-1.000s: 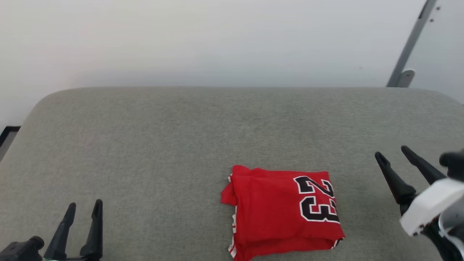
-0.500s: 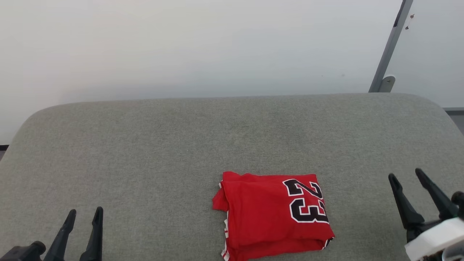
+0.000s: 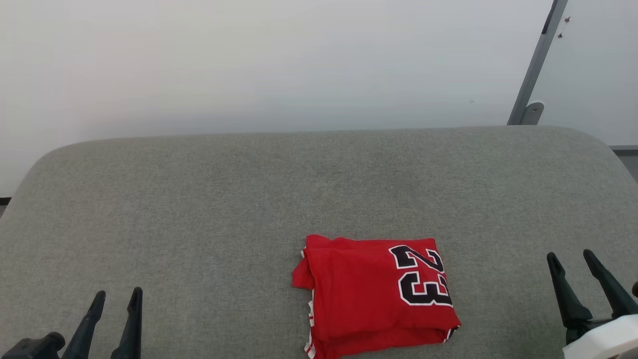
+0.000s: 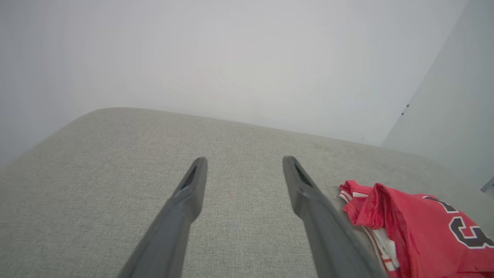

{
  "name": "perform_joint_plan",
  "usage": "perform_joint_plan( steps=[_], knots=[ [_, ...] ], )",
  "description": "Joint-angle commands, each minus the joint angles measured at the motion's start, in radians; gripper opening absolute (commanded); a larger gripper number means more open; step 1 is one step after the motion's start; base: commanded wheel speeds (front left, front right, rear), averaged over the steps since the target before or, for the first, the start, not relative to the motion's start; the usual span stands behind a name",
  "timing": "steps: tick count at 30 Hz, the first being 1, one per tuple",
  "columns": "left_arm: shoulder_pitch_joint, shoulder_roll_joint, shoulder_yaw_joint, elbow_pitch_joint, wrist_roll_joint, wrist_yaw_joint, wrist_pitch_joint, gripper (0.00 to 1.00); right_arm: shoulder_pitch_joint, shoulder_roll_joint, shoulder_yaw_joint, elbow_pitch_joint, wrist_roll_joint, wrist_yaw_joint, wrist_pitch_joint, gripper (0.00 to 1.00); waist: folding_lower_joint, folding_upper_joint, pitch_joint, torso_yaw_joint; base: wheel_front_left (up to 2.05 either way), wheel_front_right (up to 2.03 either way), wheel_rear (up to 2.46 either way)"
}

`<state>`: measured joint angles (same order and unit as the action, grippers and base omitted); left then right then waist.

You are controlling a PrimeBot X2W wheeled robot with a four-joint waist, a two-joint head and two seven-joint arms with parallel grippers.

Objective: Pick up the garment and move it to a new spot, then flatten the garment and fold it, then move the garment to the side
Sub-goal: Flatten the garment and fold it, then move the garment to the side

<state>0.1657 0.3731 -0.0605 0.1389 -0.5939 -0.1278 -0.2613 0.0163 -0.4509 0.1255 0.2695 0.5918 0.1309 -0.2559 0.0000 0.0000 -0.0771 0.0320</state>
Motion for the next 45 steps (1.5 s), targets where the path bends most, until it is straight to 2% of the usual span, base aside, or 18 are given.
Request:
perform_joint_plan(
  steps=[1,9,12,16,23,30,32,38,45],
  knots=[
    [-0.014,-0.003,-0.001,0.002,0.006,-0.003,-0.005,1.0,0.014,0.003,-0.004,0.003,0.009,-0.001,-0.01,1.0,0.0,0.0,0.002,0.001,0.0,0.0,0.0],
    [-0.027,-0.006,-0.01,0.013,-0.003,-0.003,-0.005,1.0,0.005,0.013,0.025,-0.008,0.033,-0.001,-0.006,1.0,0.0,0.0,0.014,0.012,0.0,0.0,0.0],
    [-0.03,-0.005,-0.008,0.015,-0.01,-0.003,-0.005,1.0,-0.019,0.003,0.065,-0.017,0.069,-0.001,0.041,1.0,0.0,0.0,0.022,0.022,0.0,0.0,0.0],
    [-0.034,-0.006,-0.008,0.014,-0.021,-0.003,-0.005,1.0,-0.064,-0.018,0.124,-0.023,0.141,-0.001,0.16,1.0,0.0,0.0,0.036,0.041,0.0,0.0,0.0],
    [-0.042,-0.013,-0.029,0.025,-0.03,-0.003,-0.005,1.0,-0.155,-0.054,0.195,0.007,0.258,-0.001,0.432,1.0,0.0,0.0,0.065,0.088,0.0,0.0,0.0],
    [-0.069,-0.018,-0.054,0.03,-0.044,-0.003,-0.005,1.0,-0.243,-0.072,0.234,0.05,0.257,-0.001,0.674,1.0,0.0,0.0,0.117,0.132,0.0,0.0,0.0],
    [-0.072,-0.018,-0.058,0.032,-0.046,-0.003,-0.005,1.0,-0.253,-0.071,0.239,0.056,0.254,-0.001,0.704,1.0,0.0,0.0,0.124,0.138,0.0,0.0,0.0],
    [-0.105,-0.019,-0.082,0.043,-0.056,-0.003,-0.005,1.0,-0.305,-0.04,0.262,0.135,0.228,-0.001,0.872,1.0,0.0,0.0,0.162,0.166,0.0,0.0,0.0],
    [-0.132,-0.022,-0.104,0.057,-0.062,-0.003,-0.005,1.0,-0.345,0.034,0.313,0.232,0.215,0.0,0.981,1.0,0.0,0.0,0.184,0.194,0.0,0.0,0.0]
  ],
)
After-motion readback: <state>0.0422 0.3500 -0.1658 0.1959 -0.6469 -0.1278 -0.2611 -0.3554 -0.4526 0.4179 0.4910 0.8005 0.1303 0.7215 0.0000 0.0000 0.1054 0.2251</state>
